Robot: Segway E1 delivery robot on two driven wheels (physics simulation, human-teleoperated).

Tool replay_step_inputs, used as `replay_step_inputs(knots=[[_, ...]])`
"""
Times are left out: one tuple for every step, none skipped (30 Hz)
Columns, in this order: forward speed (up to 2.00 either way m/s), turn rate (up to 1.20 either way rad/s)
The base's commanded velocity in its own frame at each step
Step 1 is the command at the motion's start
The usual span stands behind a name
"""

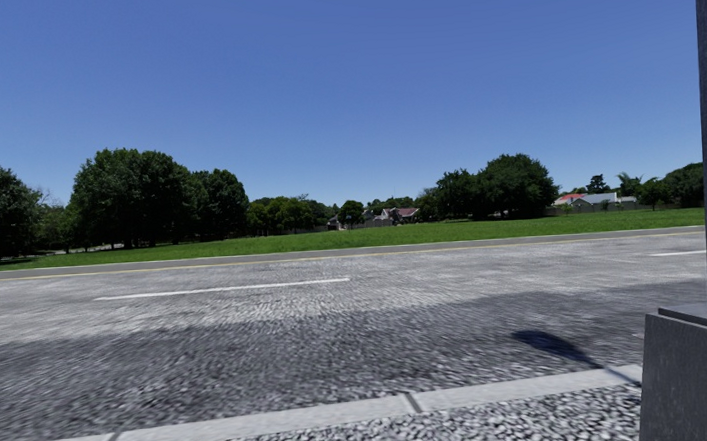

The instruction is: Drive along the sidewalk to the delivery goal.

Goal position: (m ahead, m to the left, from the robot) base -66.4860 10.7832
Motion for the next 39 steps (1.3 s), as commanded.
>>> replay_step_inputs(knots=[[0.0,0.0],[0.0,0.0],[0.0,0.0],[0.0,0.0],[0.0,0.0],[0.0,0.0],[0.0,0.0],[0.0,0.0],[0.0,0.0],[0.0,0.0],[0.0,0.0],[0.0,0.0],[0.0,0.0],[0.0,0.0],[0.0,0.0],[0.0,0.0],[0.0,0.0],[0.0,0.0],[0.0,0.0],[0.0,0.0],[0.0,0.0],[0.0,0.0],[0.0,0.0],[0.0,0.0],[0.0,0.0],[0.0,0.0],[0.0,0.0],[0.0,0.0],[0.0,0.0],[0.0,0.0],[0.01,0.0],[0.1,0.0],[0.16,0.0],[0.22,0.0],[0.22,0.0],[0.24,0.0],[0.24,0.0],[0.25,0.0],[0.25,0.0]])
